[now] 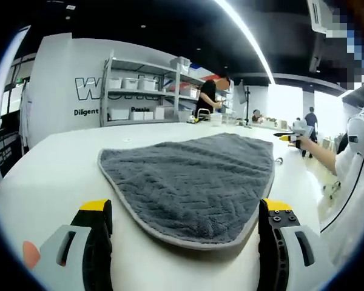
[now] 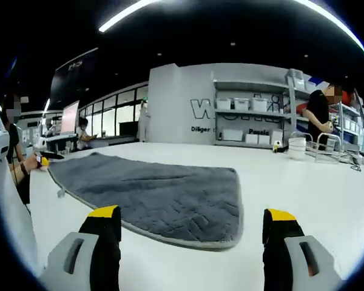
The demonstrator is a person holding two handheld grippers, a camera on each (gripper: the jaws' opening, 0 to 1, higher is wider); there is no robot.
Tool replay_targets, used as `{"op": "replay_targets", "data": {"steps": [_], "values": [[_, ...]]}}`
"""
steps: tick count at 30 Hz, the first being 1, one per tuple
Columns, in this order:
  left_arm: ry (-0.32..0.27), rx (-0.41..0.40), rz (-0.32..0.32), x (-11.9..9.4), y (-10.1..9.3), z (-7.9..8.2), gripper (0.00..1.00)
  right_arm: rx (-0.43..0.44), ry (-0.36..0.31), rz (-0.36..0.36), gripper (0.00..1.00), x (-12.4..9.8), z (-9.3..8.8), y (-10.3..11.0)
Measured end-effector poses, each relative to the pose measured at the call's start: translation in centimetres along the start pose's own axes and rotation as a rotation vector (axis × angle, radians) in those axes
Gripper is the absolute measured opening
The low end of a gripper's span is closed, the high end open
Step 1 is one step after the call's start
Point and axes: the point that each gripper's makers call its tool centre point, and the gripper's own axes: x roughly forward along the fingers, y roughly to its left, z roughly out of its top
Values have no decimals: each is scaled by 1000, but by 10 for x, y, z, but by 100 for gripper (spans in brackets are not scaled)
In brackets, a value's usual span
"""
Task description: Open the folded towel by lifting each exposed corner and separating the folded layers until the towel lies flat within the target outline without major curled edges
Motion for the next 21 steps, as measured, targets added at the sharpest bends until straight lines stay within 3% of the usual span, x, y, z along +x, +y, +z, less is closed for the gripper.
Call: {"op": "replay_targets", "data": {"steps": [4, 8, 16, 21], "values": [[-7, -7, 5, -4, 3, 0, 99, -64, 45, -5, 99, 8, -10, 0], [-21, -7, 3, -10, 4, 2, 99, -59, 15, 24, 99, 12, -7, 3], [-89, -37, 3, -19, 6, 11, 99, -96, 24, 53, 99, 14, -13, 8], [-80, -42, 6, -20, 6, 8, 99, -133, 52, 54, 99, 15, -17, 11]]}}
